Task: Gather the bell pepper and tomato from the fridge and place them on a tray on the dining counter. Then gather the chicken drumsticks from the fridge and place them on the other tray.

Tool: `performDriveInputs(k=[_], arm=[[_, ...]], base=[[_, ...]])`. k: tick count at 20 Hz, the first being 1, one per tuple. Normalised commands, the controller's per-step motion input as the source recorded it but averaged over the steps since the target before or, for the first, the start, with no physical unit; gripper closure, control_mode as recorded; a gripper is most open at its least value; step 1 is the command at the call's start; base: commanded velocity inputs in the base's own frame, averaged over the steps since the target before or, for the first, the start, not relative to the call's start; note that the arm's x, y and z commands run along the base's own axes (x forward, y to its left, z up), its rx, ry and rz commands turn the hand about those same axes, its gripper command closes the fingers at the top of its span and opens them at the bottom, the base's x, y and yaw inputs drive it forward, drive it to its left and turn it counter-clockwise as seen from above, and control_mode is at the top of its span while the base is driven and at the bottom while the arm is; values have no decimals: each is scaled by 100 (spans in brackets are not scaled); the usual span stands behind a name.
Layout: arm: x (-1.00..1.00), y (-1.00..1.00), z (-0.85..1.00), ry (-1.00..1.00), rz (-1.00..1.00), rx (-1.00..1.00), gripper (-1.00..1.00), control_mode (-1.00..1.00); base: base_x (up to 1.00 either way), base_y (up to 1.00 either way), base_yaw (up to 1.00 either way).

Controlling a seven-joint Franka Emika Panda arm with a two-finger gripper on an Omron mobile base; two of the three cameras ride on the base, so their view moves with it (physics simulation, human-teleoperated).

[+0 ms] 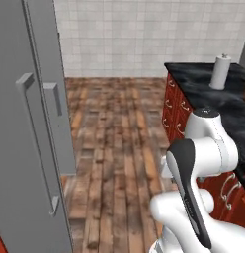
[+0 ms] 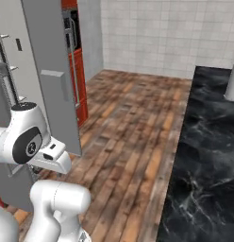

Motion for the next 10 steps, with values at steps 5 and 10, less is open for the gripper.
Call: performDriveInputs(k=[5, 10], arm=[[0, 0, 0, 0, 0, 0, -100, 100], [0, 0, 0, 0, 0, 0, -100, 100]], base=[[74, 2, 15], [76, 9, 25]])
